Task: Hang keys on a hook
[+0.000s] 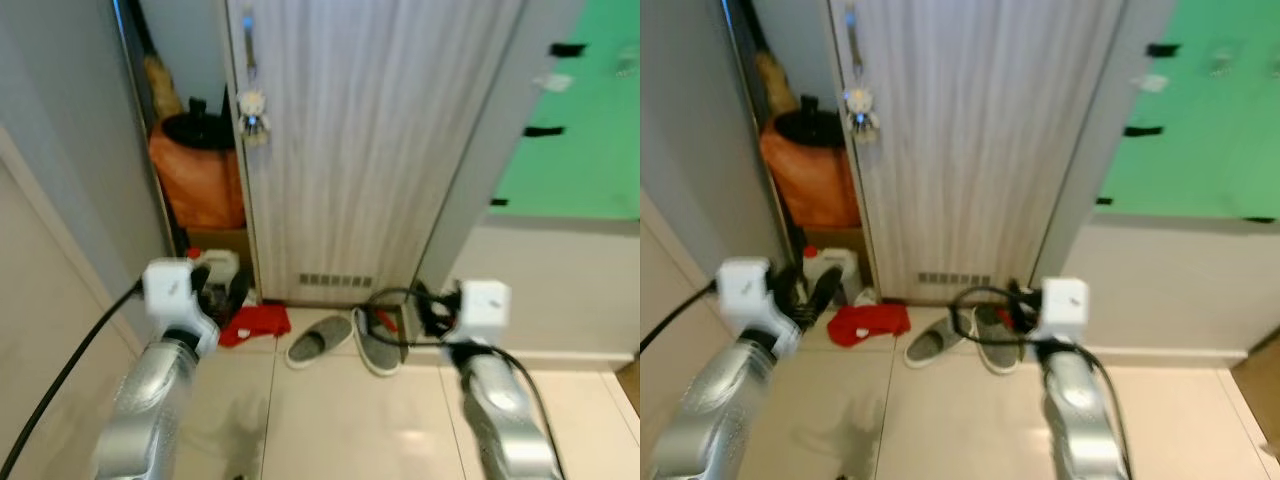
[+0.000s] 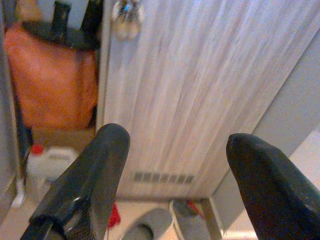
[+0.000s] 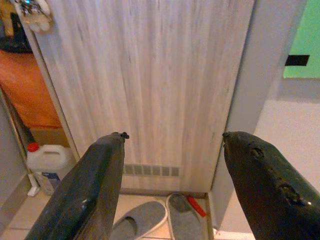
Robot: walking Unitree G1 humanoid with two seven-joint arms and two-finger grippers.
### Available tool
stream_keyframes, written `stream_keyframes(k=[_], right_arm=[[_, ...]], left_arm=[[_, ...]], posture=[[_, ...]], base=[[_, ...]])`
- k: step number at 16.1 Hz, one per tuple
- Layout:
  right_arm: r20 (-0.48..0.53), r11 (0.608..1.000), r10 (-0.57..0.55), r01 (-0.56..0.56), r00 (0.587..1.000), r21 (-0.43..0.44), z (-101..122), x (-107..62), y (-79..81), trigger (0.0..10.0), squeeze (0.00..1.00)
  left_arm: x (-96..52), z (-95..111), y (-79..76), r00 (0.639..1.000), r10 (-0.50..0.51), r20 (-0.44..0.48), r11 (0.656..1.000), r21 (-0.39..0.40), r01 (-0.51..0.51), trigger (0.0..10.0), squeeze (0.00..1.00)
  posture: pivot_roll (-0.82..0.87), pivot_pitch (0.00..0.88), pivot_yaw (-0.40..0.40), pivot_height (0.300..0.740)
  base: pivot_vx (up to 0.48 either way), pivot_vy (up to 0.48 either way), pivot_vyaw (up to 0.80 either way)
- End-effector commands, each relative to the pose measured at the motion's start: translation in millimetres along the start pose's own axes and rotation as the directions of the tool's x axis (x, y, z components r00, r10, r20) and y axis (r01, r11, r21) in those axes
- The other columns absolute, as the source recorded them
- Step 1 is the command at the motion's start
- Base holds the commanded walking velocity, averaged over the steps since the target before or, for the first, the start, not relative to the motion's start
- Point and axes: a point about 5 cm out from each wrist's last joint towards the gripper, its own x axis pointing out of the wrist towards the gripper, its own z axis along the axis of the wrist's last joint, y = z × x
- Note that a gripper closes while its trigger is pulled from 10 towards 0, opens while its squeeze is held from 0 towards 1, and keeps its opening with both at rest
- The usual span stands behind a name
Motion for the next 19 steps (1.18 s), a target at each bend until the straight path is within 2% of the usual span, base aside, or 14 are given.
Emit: stream_keyframes(k=[1,2,4,6,8,16,19], right_arm=[[0.011,1.0,-0.014,0.014,1.0,-0.013,2,-0.4,-1.4,10.0,0.0],[0.028,1.0,-0.001,0.002,1.0,-0.006,5,-1.4,1.2,10.0,1.0],[0.039,1.0,0.005,-0.006,0.999,0.003,6,-1.7,3.6,10.0,1.0],[0.01,1.0,-0.027,0.027,1.0,-0.008,1,1.4,-1.4,10.0,1.0],[-0.028,0.999,-0.044,0.044,0.999,-0.025,-4,5.3,-5.8,10.0,1.0],[-0.013,0.999,-0.038,0.037,0.999,-0.039,-2,10.3,-7.1,10.0,1.0],[-0.019,0.998,-0.045,0.044,0.999,-0.041,-5,8.8,-11.2,10.0,1.0]], left_arm=[[1.8,-5,-2.8,1.0,-0.002,-0.019,1.0,-0.006,0.002,10.0,0.0],[2.6,-5,-4.7,1.0,-0.008,-0.022,1.0,-0.011,0.008,10.0,0.0],[3.9,-7,-6.6,0.999,-0.015,-0.032,1.0,-0.007,0.014,10.0,0.0],[7.5,-10,-7.3,0.999,-0.017,-0.039,1.0,-0.011,0.017,10.0,0.0],[12.4,-11,-6.7,0.999,-0.018,-0.046,1.0,0.0,0.018,10.0,0.0],[27.0,-17,-5.1,0.997,-0.026,-0.07,0.999,0.024,0.027,10.0,0.0],[27.3,-19,-4.7,0.998,-0.026,-0.062,1.0,0.013,0.027,10.0,0.0]], posture=[[-0.02,0.0,0.003,0.717],[-0.02,0.0,0.006,0.717],[-0.03,0.0,0.016,0.717],[-0.03,0.0,0.019,0.717],[-0.03,0.0,0.027,0.717],[-0.04,0.0,0.029,0.717],[-0.05,0.0,0.032,0.717]], base=[[0.0,-0.48,0.0],[0.0,-0.48,0.0],[0.0,-0.48,0.0],[0.0,-0.48,0.0],[0.0,-0.48,-0.54],[0.0,-0.478,-0.54],[0.0,0.0,-0.59]])
